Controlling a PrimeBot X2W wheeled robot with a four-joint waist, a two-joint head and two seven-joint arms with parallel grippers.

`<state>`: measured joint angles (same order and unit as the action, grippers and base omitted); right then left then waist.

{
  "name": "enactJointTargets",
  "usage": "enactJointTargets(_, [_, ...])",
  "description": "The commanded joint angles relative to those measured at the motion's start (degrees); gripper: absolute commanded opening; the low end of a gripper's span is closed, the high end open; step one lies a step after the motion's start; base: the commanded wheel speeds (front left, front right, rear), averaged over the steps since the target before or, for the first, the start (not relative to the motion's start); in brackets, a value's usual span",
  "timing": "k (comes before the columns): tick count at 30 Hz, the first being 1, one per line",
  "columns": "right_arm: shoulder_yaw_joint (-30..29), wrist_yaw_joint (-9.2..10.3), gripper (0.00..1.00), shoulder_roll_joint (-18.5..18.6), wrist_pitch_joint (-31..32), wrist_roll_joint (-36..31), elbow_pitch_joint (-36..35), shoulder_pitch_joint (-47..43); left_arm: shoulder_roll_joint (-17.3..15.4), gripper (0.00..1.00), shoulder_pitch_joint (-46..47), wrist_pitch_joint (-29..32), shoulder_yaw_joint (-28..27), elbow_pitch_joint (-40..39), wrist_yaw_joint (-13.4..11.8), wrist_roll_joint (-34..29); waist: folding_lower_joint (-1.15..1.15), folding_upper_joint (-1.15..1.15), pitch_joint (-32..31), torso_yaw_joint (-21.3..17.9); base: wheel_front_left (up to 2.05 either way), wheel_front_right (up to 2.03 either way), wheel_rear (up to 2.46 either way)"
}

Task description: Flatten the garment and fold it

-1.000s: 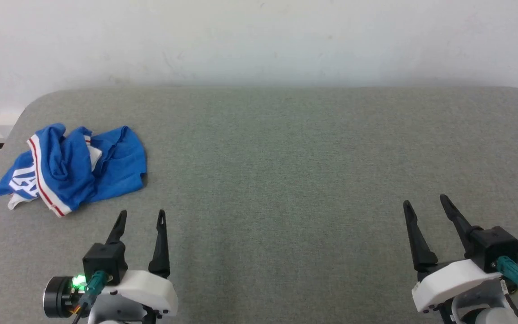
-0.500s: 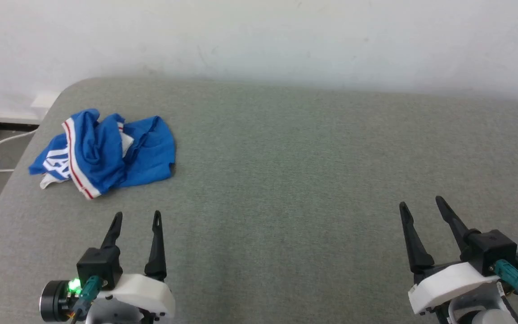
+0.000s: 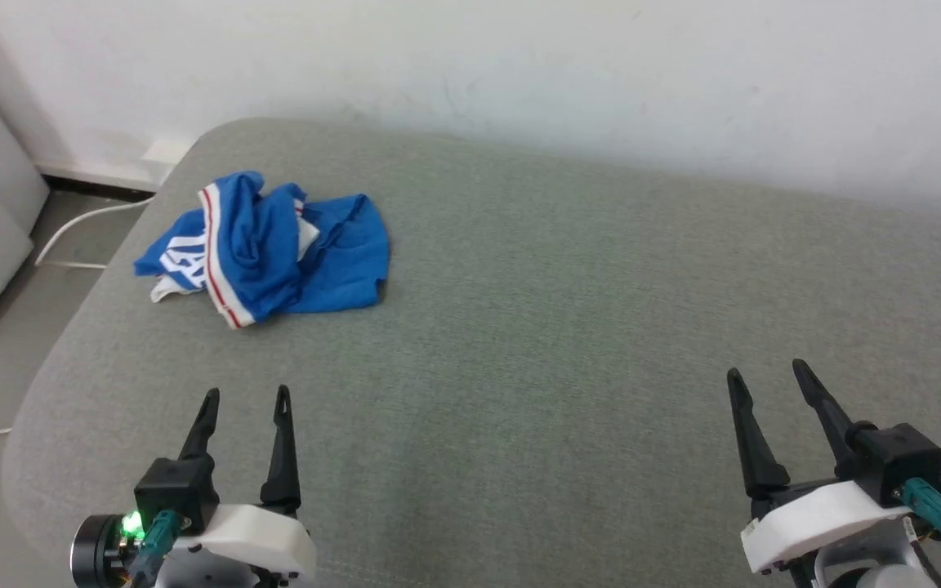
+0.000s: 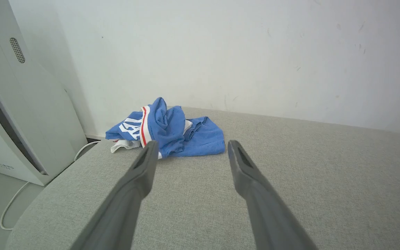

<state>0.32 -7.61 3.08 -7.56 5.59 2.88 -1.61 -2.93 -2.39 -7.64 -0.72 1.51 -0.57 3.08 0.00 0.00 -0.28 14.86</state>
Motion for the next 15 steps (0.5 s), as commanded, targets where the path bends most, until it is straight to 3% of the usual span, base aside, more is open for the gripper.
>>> enactJointTargets(1, [0.12,0.07,1.00,-0.10,-0.67,0.50,0.41,-0.67,0.03,1.00,-0.75,-0.58,-0.22,-0.02,-0.13,0.31,0.00,0.00,-0.02,1.84,0.00,0.00,0.00])
enactJointTargets(15, [0.35,0.08,1.00,-0.13,-2.22,1.43,2.08,-0.80,0.03,1.00,-1.54,-2.14,-0.18,0.09,-0.03,0.74,0.00,0.00,-0.08,6.36,0.00,0.00,0.00])
